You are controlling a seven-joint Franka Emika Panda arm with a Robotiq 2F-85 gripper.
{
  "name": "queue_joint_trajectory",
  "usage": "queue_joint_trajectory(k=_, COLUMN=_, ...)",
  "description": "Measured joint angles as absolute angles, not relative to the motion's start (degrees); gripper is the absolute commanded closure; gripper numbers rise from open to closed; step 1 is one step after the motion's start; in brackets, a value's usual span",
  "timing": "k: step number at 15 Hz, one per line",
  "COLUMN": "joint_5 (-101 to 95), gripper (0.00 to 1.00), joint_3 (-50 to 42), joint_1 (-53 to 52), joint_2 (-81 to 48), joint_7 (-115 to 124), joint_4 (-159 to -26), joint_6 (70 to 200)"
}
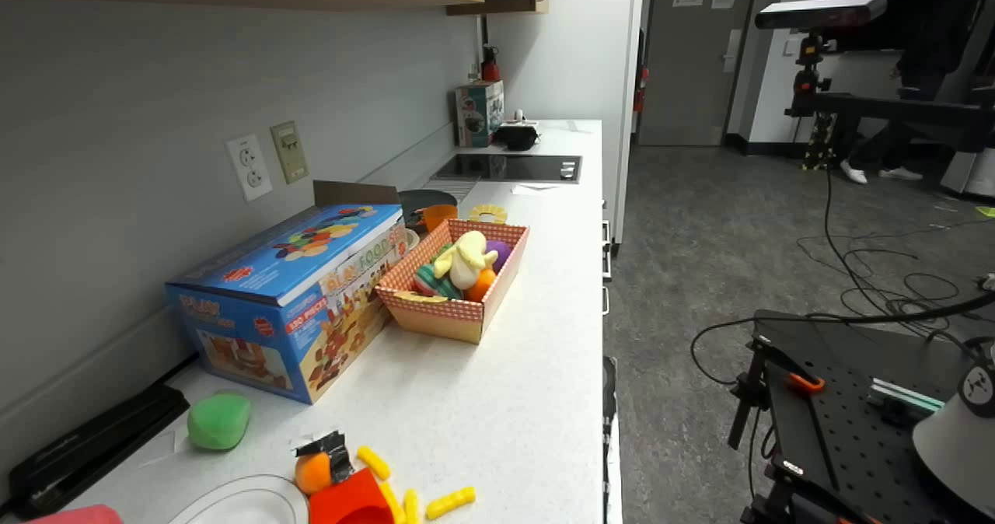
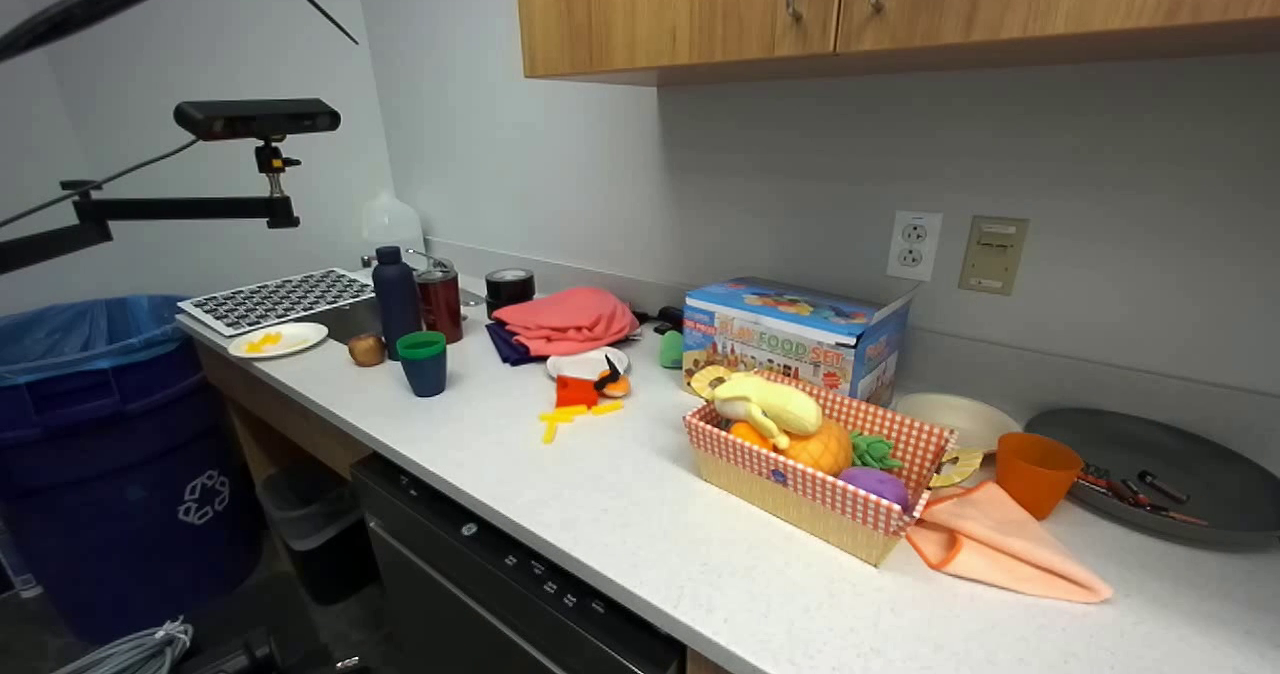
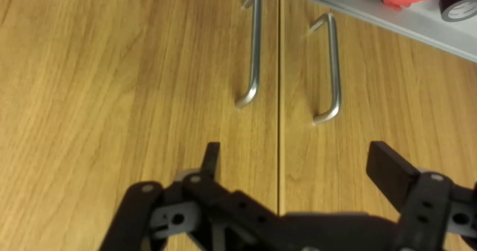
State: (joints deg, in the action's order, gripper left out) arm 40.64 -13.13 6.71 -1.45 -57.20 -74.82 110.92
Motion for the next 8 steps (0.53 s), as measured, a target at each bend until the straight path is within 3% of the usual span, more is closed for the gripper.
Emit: queue_joint_trajectory(k=8, joint_5=39.13, gripper=0.0, joint_3=-12.79, joint_1=6.67, joint_2=-0.11, joint_7=-52.88, joint_4=-75.6, joint_6=114.5)
